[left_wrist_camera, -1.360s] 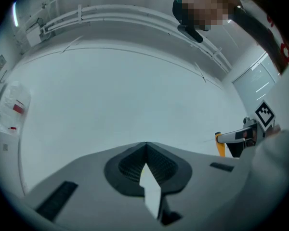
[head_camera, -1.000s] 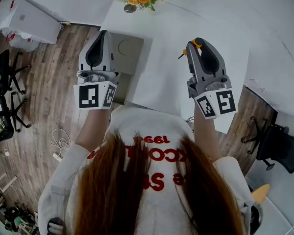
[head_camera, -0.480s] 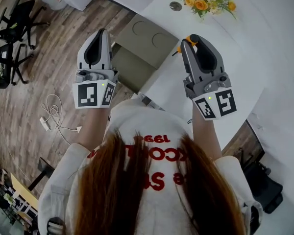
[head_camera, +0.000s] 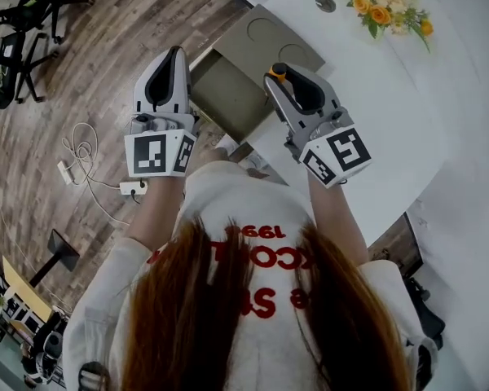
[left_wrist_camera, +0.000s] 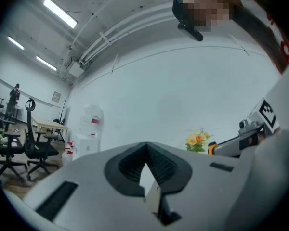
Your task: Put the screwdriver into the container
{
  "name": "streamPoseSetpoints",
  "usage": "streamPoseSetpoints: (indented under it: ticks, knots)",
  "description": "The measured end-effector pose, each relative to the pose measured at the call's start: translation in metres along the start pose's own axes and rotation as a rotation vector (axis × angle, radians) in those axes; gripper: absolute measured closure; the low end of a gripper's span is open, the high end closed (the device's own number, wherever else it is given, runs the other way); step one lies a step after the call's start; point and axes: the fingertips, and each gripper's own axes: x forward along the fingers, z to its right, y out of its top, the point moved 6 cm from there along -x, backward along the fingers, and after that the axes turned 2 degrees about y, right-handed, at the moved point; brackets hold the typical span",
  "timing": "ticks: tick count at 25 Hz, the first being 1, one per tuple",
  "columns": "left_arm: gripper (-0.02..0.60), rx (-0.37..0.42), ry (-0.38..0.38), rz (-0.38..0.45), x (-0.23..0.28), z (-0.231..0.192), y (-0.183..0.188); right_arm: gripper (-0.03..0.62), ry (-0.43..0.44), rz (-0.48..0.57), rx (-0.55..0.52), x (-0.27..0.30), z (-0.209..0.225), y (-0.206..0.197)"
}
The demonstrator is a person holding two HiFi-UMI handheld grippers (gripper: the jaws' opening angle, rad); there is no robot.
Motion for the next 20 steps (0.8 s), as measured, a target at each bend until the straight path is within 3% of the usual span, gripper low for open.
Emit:
streamPoseSetpoints:
  ticks: [3, 9, 15, 20]
  knots:
    - [0.577, -0.008, 0.022, -0.030, 0.003, -0.011, -0.018, 0.485, 0.033, -0.086, 0.013, 0.026, 0.007, -0.031]
    - [0.577, -0.022, 0.060, -0.077, -0.025, -0.015, -0.011, 0.484, 0.078, -0.282, 0.028, 0.040, -0.012, -0.062]
    - [0.577, -0.018, 0.072, -0.122, -0.025, -0.018, -0.032, 0.484, 0.155, -0.420, -0.025, 0.078, -0.011, -0.104]
    - [0.577, -0.023, 0.107, -0.146, -0.029, -0.023, -0.040, 0.482, 0.169, -0.557, -0.071, 0.101, -0.011, -0.135]
